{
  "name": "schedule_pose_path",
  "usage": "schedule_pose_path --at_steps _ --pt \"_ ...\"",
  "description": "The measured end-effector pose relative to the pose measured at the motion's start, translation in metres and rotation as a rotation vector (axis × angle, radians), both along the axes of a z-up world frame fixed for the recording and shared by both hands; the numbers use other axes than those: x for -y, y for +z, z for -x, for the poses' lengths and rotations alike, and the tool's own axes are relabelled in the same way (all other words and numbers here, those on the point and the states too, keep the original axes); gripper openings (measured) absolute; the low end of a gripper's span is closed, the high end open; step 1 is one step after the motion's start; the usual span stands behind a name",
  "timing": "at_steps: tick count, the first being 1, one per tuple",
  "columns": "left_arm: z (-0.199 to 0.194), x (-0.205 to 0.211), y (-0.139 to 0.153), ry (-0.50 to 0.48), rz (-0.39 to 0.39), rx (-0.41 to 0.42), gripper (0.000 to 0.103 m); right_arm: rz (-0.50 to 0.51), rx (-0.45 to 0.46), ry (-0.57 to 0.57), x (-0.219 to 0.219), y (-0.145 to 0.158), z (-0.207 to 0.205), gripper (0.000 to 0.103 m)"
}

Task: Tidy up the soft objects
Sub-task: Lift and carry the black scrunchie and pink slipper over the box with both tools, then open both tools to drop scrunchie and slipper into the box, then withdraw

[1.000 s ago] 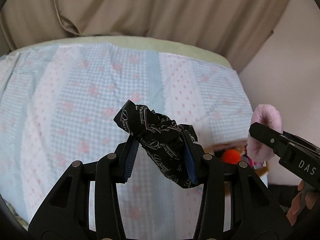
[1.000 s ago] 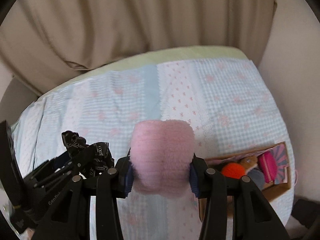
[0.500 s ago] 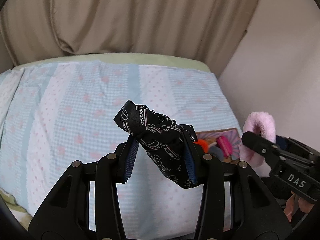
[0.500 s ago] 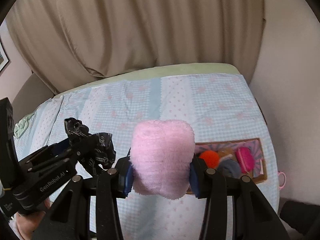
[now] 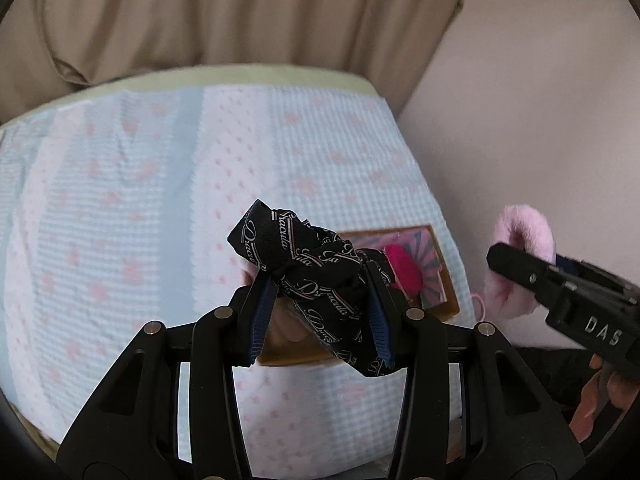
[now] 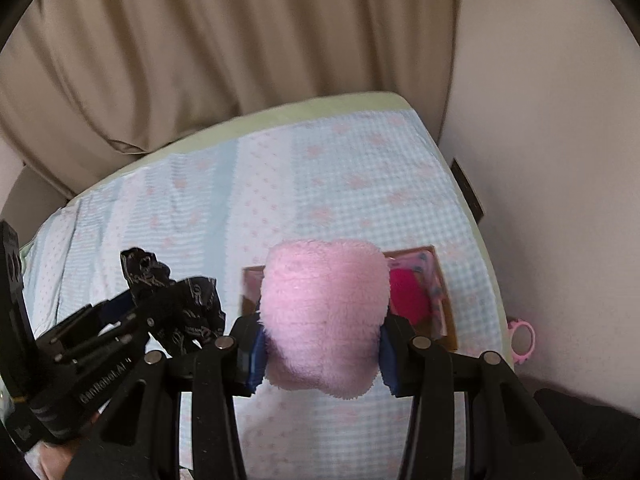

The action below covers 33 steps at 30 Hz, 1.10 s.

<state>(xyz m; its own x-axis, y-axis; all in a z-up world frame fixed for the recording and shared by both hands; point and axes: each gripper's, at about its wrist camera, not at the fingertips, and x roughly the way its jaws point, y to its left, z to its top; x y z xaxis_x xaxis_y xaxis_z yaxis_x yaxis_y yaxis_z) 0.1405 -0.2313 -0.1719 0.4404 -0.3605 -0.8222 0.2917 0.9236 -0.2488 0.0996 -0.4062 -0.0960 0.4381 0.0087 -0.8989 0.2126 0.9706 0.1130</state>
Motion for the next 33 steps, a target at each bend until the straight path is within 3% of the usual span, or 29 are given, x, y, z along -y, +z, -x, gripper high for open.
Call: schedule_pose_path --at_steps 11,18,19,20,21,22,23,24,33 --pt "-0.019 0.084 -0.114 -0.079 -0.137 -0.156 0.039 -0.074 -0.180 -0.026 0.078 -0.107 -0.038 0.042" --pt "-0.024 0.106 -0.175 -0.131 -0.231 -0.215 0.040 -0.141 -0.263 0.000 0.090 -0.159 -0.036 0.043" --pt "-0.024 0.107 -0.181 -0.138 -0.240 -0.226 0.045 -0.157 -0.270 0.002 0.090 -0.164 -0.036 0.043" --pt "-0.025 0.108 -0.186 -0.140 -0.244 -0.229 0.058 -0.169 -0.281 0.004 0.089 -0.170 -0.036 0.046" --pt "-0.025 0.109 -0.189 -0.140 -0.254 -0.229 0.071 -0.174 -0.290 0.010 0.088 -0.175 -0.036 0.058" --pt "-0.026 0.110 -0.193 -0.146 -0.269 -0.231 0.097 -0.172 -0.296 0.014 0.087 -0.178 -0.036 0.069" --pt "-0.027 0.111 -0.196 -0.150 -0.288 -0.233 0.103 -0.166 -0.298 0.017 0.088 -0.182 -0.035 0.095" --pt "-0.027 0.111 -0.198 -0.149 -0.307 -0.230 0.103 -0.162 -0.303 0.017 0.088 -0.185 -0.035 0.103" --pt "-0.018 0.100 -0.196 -0.137 -0.332 -0.230 0.103 -0.158 -0.336 -0.015 0.093 -0.193 -0.030 0.103"
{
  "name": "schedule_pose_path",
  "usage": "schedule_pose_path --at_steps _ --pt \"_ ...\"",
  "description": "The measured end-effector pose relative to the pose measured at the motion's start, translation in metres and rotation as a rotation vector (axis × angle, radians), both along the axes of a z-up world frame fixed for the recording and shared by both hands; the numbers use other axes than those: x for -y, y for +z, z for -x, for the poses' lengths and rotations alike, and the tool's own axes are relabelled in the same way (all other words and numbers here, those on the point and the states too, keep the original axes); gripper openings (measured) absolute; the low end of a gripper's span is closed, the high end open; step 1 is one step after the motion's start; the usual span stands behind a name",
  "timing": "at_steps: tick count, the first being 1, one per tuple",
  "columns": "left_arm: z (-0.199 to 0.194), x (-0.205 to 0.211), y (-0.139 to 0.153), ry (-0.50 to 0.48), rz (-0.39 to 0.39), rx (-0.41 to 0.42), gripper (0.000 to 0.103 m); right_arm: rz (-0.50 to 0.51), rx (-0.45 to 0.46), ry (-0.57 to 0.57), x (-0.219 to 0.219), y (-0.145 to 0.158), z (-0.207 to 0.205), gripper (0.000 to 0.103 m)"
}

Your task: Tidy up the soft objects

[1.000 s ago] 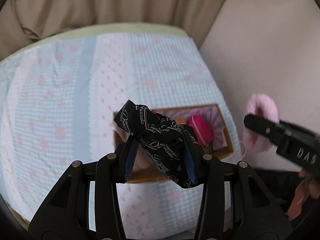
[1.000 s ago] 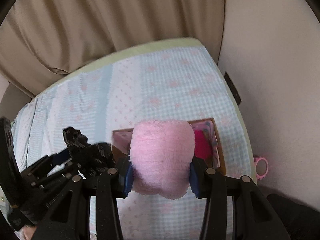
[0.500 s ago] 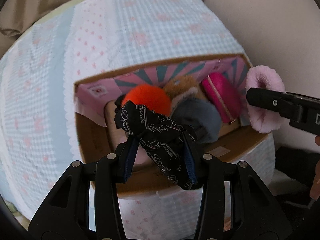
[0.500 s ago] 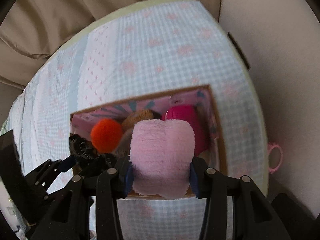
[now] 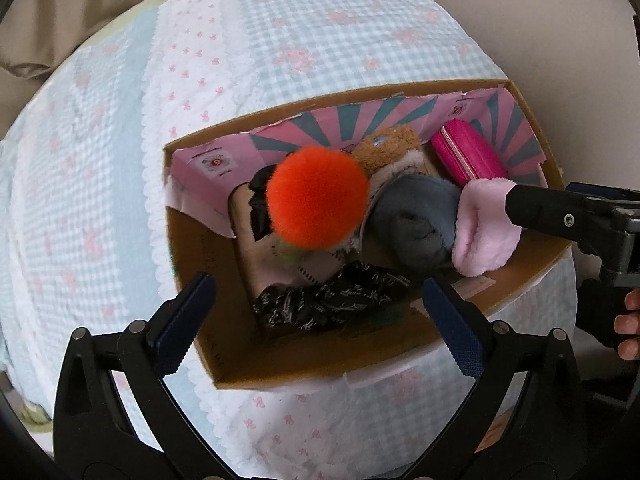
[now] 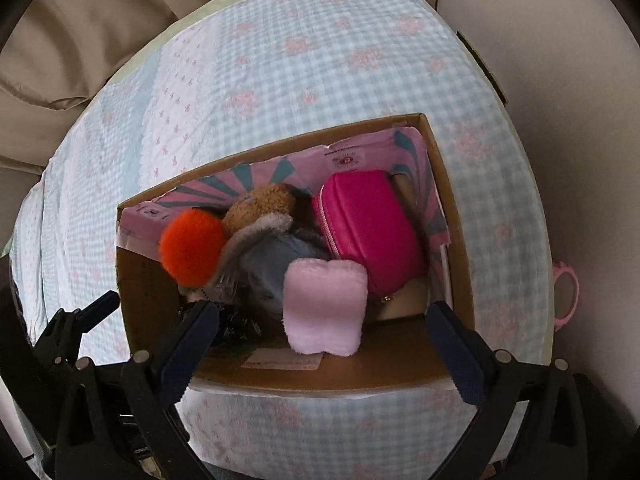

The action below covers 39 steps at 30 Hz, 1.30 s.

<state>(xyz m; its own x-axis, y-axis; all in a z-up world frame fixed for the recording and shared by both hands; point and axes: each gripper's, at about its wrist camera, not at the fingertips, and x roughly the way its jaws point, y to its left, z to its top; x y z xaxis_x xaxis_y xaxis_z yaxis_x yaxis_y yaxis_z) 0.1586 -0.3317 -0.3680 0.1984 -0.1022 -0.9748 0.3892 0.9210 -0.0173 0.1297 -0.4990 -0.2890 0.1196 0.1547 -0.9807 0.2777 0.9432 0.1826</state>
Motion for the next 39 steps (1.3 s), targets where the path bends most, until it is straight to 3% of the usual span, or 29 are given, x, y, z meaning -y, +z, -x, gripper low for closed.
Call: schedule_pose_path --at_steps 7,17,25,29,33,39 --pt "0.005 -0.014 0.027 0.031 0.043 0.032 0.103 0.019 0.058 0.005 -0.012 0.034 0.004 0.103" --pt "0.021 -0.068 0.127 0.083 0.124 0.158 0.103 0.041 0.225 0.073 -0.065 0.140 0.014 0.103" --pt "0.042 -0.144 0.246 0.168 0.172 0.384 0.103 0.129 0.460 0.130 -0.132 0.251 0.036 0.103" --pt "0.058 -0.188 0.296 0.189 0.234 0.499 0.103 0.175 0.542 0.140 -0.166 0.285 0.051 0.103" --pt "0.075 -0.225 0.327 0.207 0.236 0.597 0.103 0.212 0.614 0.136 -0.192 0.306 0.064 0.103" --pt "0.099 -0.270 0.347 0.255 0.254 0.668 0.103 0.297 0.698 0.127 -0.221 0.330 0.082 0.103"
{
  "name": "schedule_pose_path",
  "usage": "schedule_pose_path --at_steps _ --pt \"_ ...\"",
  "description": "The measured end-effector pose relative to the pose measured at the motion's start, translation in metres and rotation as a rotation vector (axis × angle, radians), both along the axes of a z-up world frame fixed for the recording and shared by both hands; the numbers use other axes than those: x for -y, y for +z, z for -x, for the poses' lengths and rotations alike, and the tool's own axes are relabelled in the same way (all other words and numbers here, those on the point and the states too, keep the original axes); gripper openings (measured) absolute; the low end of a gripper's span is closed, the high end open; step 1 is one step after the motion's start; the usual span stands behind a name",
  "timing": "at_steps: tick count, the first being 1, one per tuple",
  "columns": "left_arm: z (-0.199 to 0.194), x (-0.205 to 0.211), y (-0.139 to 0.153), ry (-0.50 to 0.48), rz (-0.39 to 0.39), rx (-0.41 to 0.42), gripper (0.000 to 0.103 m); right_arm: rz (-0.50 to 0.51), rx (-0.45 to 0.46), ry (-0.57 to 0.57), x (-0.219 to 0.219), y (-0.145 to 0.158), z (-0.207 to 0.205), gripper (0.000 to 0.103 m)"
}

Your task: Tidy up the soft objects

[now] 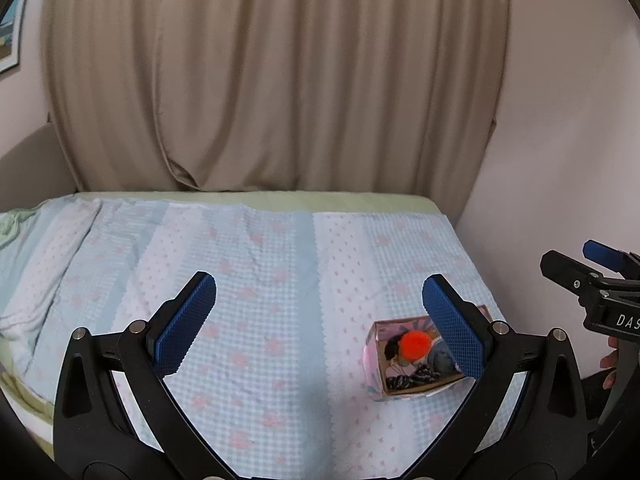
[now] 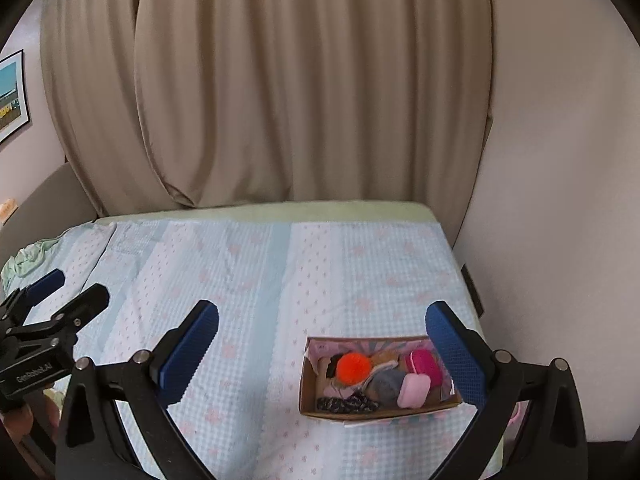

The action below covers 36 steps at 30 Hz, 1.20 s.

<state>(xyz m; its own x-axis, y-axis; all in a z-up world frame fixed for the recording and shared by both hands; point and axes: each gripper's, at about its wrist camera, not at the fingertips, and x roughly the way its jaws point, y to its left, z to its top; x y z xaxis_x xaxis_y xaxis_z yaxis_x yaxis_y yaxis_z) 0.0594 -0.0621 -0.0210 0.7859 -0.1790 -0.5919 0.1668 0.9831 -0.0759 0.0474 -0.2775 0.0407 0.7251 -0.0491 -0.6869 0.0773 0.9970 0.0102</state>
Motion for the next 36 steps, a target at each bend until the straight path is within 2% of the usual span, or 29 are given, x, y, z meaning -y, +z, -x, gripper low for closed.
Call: schedule_pose_path --at_steps 12,36 --pt "0.020 -0.025 0.008 0.015 -0.015 0.072 0.103 0.025 0.048 -0.017 -0.014 0.012 0.010 0.103" --pt "0.027 -0.024 0.012 0.020 -0.028 0.085 0.103 0.018 0.058 -0.010 -0.016 0.008 0.010 0.103"
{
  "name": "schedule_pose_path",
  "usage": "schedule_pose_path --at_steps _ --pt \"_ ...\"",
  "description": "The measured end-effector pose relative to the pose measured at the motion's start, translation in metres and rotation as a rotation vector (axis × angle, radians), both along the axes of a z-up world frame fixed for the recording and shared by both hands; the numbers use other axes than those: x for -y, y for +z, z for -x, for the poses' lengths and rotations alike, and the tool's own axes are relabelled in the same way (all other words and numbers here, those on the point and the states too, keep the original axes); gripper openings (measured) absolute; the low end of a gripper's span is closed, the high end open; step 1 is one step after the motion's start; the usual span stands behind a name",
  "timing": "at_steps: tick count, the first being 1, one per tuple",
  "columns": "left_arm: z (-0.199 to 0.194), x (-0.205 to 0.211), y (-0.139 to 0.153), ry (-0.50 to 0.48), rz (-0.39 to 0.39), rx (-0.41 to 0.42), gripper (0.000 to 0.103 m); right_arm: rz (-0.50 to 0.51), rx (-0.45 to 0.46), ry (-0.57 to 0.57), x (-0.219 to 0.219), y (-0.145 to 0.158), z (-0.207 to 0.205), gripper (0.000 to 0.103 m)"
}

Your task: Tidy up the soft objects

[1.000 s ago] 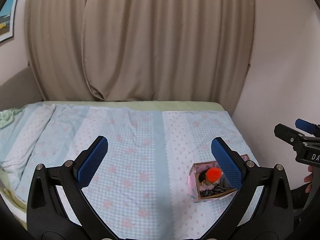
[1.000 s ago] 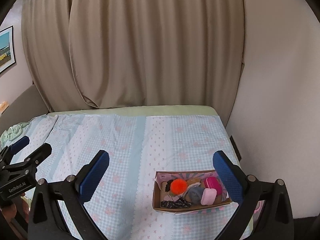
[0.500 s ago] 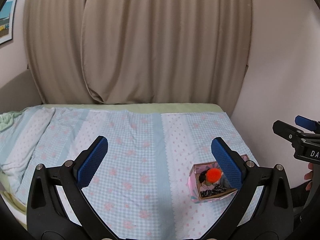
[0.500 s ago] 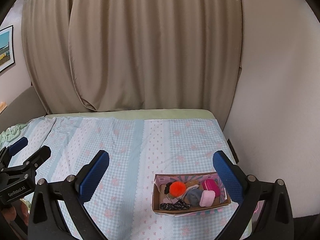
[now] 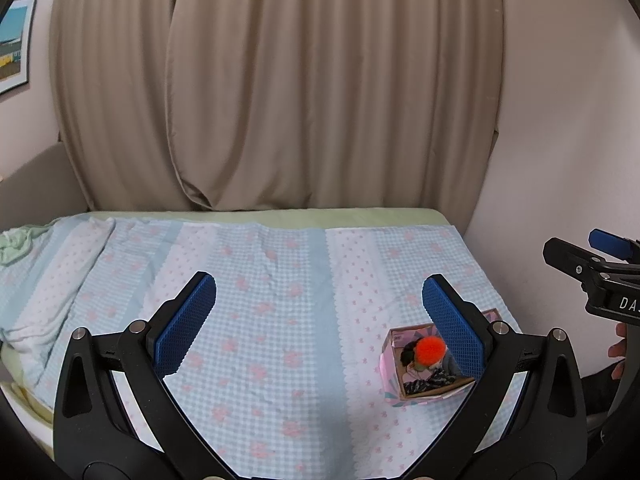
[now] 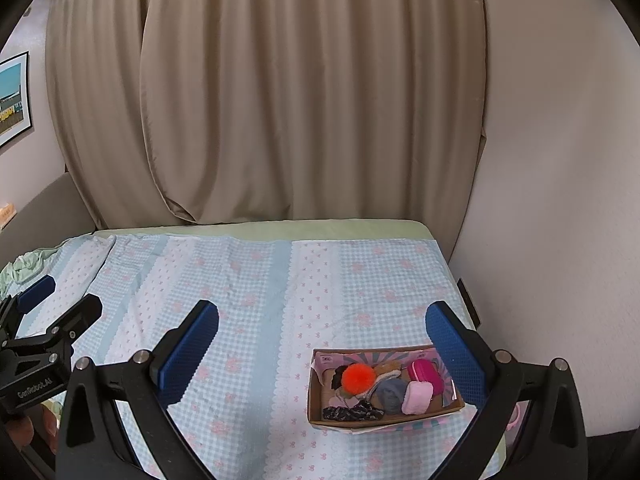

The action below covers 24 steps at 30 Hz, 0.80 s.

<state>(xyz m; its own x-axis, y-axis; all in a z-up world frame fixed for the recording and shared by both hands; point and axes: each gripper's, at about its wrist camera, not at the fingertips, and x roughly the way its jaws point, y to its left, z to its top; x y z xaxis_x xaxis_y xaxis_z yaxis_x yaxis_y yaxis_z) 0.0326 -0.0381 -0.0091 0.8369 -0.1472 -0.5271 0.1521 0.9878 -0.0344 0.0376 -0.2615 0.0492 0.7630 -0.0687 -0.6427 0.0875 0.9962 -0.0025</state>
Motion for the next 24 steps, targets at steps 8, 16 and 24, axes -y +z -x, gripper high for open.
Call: schedule_pose_path --at_steps 8,16,24 --pt "0.0043 0.0010 -0.0008 0.005 -0.005 0.013 0.103 0.000 0.004 0.001 0.0016 -0.0002 0.0002 0.103" --pt "0.0062 -0.0001 -0.0022 0.010 -0.005 0.020 0.103 -0.001 0.010 -0.001 0.0013 0.0013 0.0001 0.103" --pt "0.0069 -0.0005 -0.0019 0.015 -0.003 0.024 0.103 0.000 0.019 -0.004 0.0022 0.0022 0.0003 0.103"
